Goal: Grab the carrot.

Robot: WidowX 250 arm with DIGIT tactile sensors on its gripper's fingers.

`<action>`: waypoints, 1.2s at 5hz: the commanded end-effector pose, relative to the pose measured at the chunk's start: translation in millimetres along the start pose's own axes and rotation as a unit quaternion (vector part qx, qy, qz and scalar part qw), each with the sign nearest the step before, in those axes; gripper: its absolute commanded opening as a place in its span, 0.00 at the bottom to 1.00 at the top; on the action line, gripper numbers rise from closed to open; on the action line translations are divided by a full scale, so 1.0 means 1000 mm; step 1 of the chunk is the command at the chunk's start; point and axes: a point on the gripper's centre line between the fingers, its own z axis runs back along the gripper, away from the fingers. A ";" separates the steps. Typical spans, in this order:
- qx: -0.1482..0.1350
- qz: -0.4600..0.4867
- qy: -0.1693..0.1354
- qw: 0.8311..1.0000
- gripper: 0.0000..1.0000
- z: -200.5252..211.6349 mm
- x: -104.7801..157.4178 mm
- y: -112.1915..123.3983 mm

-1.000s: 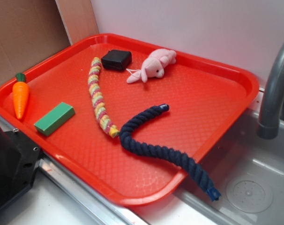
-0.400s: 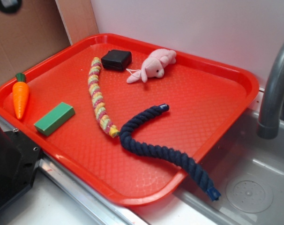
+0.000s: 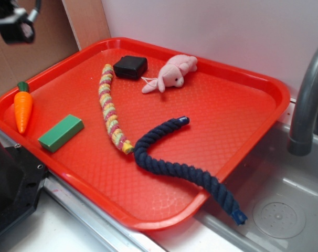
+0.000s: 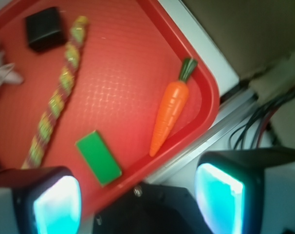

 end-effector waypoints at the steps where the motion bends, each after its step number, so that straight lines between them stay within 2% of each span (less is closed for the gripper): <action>1: -0.082 0.034 -0.028 0.996 1.00 -0.060 0.011 0.031; 4: -0.082 0.034 -0.028 0.996 1.00 -0.060 0.011 0.031; 5: -0.077 0.082 -0.035 0.993 1.00 -0.082 0.022 0.049; 6: -0.057 0.091 -0.043 0.993 1.00 -0.098 0.032 0.055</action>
